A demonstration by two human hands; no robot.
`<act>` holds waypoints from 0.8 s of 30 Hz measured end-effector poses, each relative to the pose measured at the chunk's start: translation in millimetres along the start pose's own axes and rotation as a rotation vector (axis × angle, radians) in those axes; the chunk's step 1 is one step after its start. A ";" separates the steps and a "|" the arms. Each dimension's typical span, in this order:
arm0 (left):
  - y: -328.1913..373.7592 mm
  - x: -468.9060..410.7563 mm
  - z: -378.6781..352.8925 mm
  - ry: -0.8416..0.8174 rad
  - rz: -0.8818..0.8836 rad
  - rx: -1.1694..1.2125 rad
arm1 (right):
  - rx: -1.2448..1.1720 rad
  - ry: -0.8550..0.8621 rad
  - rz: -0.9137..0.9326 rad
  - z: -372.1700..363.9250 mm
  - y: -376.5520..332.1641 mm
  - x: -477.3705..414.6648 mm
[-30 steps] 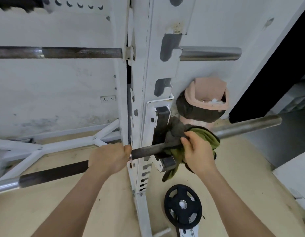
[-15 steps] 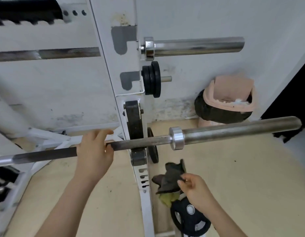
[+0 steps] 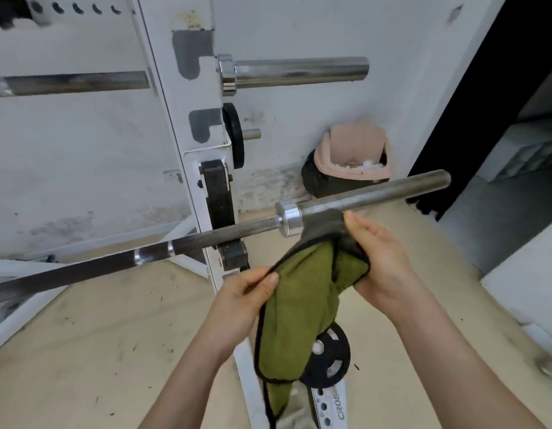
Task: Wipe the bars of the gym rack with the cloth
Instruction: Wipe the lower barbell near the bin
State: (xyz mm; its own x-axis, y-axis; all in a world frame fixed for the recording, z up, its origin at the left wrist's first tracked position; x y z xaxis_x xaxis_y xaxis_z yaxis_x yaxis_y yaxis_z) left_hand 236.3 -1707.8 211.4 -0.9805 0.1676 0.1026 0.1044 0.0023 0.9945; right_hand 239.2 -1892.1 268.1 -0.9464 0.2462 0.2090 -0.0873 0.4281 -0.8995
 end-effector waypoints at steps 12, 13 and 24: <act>24.2 -13.2 3.3 -0.553 0.062 -0.590 | 0.569 0.329 0.477 50.4 -126.9 -9.4; 20.0 -17.0 -0.3 -0.557 0.029 -0.711 | 0.578 0.337 0.488 55.1 -138.4 -14.9; 109.3 -48.8 -120.2 -0.537 -0.399 -0.657 | 0.966 -0.750 -0.041 45.9 5.6 -25.9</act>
State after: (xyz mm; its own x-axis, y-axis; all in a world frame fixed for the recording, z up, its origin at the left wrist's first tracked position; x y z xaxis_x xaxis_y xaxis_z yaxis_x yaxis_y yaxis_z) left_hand 275.6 -1834.3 317.5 -0.6985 0.7074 -0.1082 -0.4986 -0.3725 0.7827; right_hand 248.9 -1935.9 240.1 -0.8543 -0.4512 0.2580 -0.0138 -0.4765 -0.8791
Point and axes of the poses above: each hand's wrist, its own x-axis away from the middle knuckle, its own z-axis out of the back of the hand, y = z × x, the point moved 5 cm from there along -x, towards the middle knuckle, and after that the axes turned 9 degrees about y, right-handed, at the moved point
